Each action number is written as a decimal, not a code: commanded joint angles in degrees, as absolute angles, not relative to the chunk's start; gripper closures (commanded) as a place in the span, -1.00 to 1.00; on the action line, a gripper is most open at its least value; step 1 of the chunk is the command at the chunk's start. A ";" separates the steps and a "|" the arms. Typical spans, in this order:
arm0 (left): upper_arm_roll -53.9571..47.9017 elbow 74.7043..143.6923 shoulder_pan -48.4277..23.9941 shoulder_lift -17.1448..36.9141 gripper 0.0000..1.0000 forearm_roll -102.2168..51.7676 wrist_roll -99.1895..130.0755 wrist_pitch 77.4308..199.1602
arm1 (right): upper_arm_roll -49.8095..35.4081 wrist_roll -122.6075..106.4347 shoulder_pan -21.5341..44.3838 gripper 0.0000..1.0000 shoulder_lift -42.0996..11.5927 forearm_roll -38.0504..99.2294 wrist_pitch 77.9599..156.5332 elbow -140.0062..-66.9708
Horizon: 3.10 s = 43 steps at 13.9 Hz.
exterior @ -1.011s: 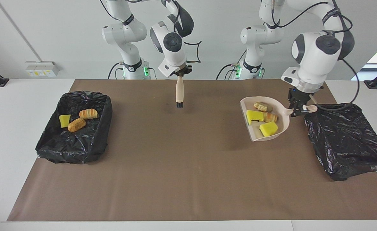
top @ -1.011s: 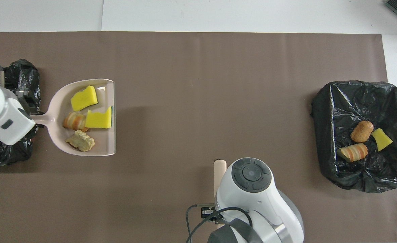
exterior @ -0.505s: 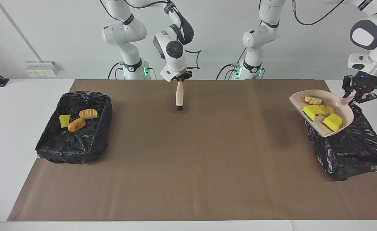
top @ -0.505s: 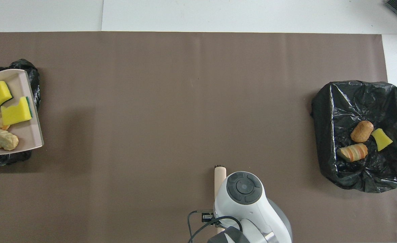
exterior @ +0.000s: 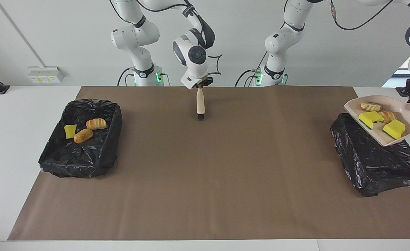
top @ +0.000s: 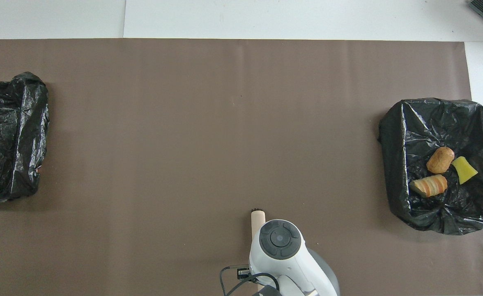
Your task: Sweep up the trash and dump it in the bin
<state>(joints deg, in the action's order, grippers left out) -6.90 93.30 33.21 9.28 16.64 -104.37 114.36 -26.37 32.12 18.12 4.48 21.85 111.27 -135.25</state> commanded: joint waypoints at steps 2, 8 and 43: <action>-7.56 89.56 32.52 12.92 1.00 32.91 -104.59 119.70 | -26.37 31.64 17.93 1.00 4.75 23.29 112.24 -136.41; -7.56 92.98 27.60 12.75 1.00 51.31 -93.63 118.92 | -26.28 32.25 17.49 1.00 3.96 23.29 114.77 -136.76; -8.26 95.98 -13.87 9.83 1.00 9.51 -19.22 106.43 | -23.04 25.50 -6.94 -1.00 5.71 4.13 102.75 -109.08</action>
<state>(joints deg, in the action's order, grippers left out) -9.37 96.72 -9.57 8.39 12.41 -28.88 106.97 -23.69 28.40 -5.77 4.88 5.16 104.98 -110.65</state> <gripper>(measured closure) 0.674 0.000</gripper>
